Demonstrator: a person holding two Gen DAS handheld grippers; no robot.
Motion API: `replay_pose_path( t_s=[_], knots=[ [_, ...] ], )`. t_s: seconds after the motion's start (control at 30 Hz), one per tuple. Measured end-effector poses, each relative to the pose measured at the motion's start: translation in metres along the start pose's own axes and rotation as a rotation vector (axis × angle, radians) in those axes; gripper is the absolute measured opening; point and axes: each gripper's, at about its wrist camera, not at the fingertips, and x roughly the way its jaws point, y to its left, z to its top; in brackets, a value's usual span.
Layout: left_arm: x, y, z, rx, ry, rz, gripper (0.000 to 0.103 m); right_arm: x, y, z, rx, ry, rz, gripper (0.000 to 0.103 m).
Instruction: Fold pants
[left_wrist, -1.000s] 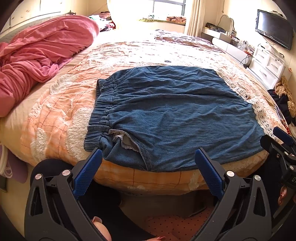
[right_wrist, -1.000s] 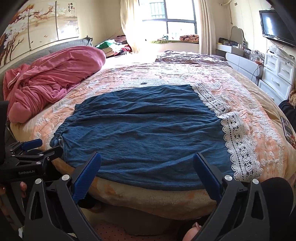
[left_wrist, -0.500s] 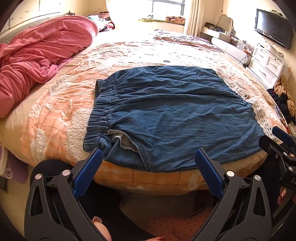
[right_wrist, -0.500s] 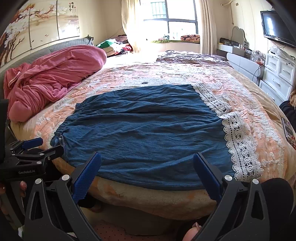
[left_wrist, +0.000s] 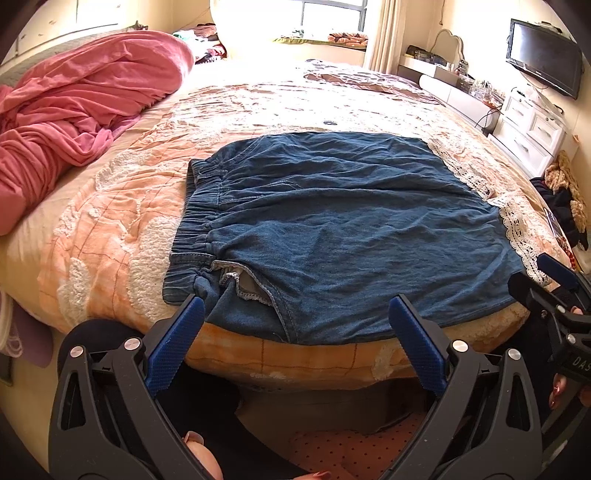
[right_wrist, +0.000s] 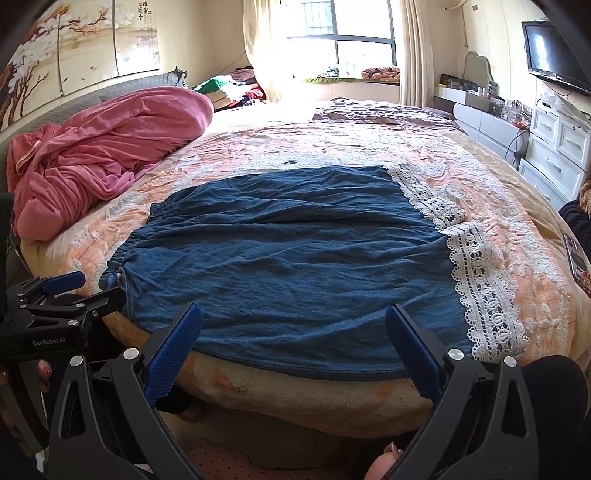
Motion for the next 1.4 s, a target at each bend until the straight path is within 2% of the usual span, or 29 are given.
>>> replay_pose_path(
  t_s=[0.47,0.67,0.83,0.9,1.0,1.13,1.23,1.4],
  knots=[
    [0.028,0.015,0.027,-0.012,0.018,-0.001,0.094,0.032,0.008,0.024,-0.042,0.031,0.012,0.099],
    [0.046,0.030,0.050,-0.024,0.021,-0.006,0.094,0.061,0.011,0.051,-0.057,0.073,0.061,0.099],
    [0.067,0.061,0.081,-0.044,0.032,0.011,0.094,0.092,0.019,0.076,-0.147,0.130,0.144,0.099],
    [0.078,0.076,0.094,-0.032,0.040,0.047,0.094,0.105,0.022,0.085,-0.180,0.154,0.173,0.099],
    [0.095,0.097,0.114,-0.020,0.049,0.071,0.094,0.125,0.025,0.099,-0.213,0.161,0.168,0.099],
    [0.118,0.112,0.133,0.012,0.073,0.050,0.094,0.150,0.033,0.118,-0.240,0.174,0.194,0.099],
    [0.138,0.118,0.144,0.045,0.086,0.012,0.087,0.171,0.033,0.135,-0.225,0.194,0.226,0.099],
    [0.173,0.126,0.149,0.080,0.130,-0.003,0.082,0.204,0.040,0.165,-0.273,0.206,0.250,0.099]
  ],
)
